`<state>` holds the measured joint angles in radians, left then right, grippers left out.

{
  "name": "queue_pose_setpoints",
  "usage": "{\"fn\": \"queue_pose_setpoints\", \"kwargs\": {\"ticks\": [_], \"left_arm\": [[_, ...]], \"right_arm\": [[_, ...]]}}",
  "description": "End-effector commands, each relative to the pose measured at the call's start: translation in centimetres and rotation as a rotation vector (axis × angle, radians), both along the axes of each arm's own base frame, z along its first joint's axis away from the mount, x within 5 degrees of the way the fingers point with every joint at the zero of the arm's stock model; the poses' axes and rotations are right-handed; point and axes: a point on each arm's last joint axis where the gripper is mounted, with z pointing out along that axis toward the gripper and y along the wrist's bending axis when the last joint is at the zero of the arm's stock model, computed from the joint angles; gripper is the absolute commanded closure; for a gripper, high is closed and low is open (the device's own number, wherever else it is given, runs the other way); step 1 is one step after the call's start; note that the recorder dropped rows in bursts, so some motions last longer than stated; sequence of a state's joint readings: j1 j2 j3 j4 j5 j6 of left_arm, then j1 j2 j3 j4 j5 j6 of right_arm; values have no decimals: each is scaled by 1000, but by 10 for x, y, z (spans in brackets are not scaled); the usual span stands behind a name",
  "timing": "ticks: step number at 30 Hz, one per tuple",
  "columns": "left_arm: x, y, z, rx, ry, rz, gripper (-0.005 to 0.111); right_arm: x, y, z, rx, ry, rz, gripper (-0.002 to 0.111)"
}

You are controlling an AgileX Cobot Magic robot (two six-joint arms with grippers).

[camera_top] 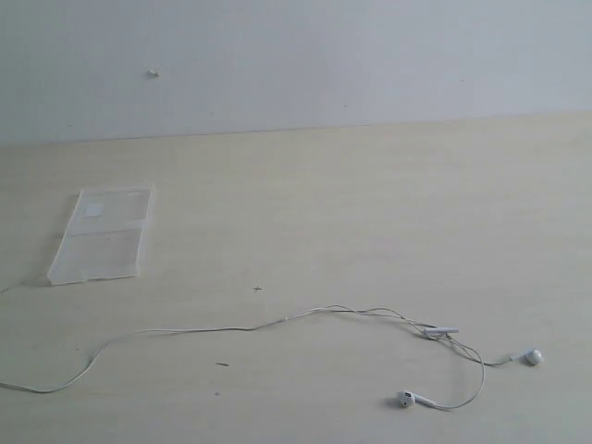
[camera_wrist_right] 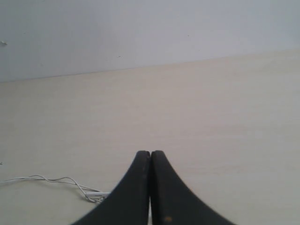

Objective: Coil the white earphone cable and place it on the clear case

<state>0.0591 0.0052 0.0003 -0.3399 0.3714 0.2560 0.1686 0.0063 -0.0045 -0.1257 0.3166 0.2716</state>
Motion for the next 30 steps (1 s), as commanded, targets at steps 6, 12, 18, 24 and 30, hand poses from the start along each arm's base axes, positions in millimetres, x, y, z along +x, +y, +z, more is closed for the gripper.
{"fn": "queue_pose_setpoints", "kwargs": {"ticks": [6,12,18,24,30], "left_arm": [[0,0,1,-2,-7,3,107],[0,0,1,-2,-7,3,107],[0,0,1,-2,-7,3,107],[0,0,1,-2,-7,3,107],[0,0,1,-2,-7,3,107]], "right_arm": [[0,-1,-1,-29,-11,-2,108],[0,-1,0,-25,-22,-2,108],[-4,-1,36,0,-126,-3,108],[-18,-3,89,56,-294,-2,108],[-28,-5,115,164,-360,-6,108]]}}
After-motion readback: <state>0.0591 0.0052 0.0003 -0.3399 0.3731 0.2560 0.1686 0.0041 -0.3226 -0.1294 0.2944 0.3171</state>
